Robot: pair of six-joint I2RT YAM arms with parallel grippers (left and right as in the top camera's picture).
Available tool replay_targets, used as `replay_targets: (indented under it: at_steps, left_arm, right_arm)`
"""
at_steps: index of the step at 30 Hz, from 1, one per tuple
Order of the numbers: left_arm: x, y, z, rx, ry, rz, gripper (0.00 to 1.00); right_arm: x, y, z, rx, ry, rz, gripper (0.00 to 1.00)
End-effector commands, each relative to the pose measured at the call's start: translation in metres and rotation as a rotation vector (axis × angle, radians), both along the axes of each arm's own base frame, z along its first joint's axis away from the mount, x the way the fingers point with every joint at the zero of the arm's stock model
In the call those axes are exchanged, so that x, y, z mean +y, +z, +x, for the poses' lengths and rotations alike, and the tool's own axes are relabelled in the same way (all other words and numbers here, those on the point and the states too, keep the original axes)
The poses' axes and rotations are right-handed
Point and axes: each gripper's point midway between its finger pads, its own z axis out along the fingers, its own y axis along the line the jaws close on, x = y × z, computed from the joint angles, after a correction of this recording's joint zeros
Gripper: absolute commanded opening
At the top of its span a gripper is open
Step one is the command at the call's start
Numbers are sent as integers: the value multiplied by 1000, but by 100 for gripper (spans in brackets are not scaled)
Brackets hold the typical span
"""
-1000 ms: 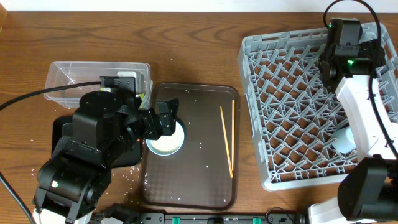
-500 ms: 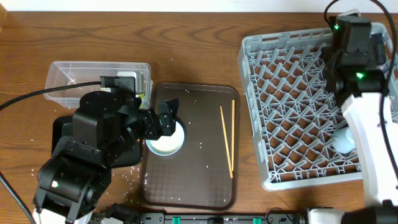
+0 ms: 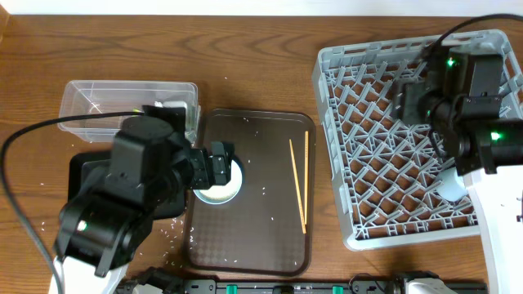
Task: Sort waste into correct bins and load items into the dishwasher rack
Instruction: 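Move the left gripper over the small rice bowl and grasp its rim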
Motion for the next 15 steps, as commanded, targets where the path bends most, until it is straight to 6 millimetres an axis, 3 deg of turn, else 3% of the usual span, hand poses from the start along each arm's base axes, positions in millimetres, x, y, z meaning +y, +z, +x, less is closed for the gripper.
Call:
replay_targets:
  at_steps: [1, 5, 10, 15]
  left_arm:
    - [7, -25, -1, 109, 26, 76, 98]
    - [8, -55, -5, 254, 22, 132, 98]
    - [4, -79, 4, 348, 29, 162, 99]
    - [5, -94, 4, 418, 29, 193, 90]
  right_arm:
    - [56, 1, -20, 76, 154, 261, 73]
    - [65, -9, -33, 140, 174, 257, 73]
    - [76, -11, -40, 163, 206, 257, 73]
    - [77, -17, -44, 208, 157, 291, 80]
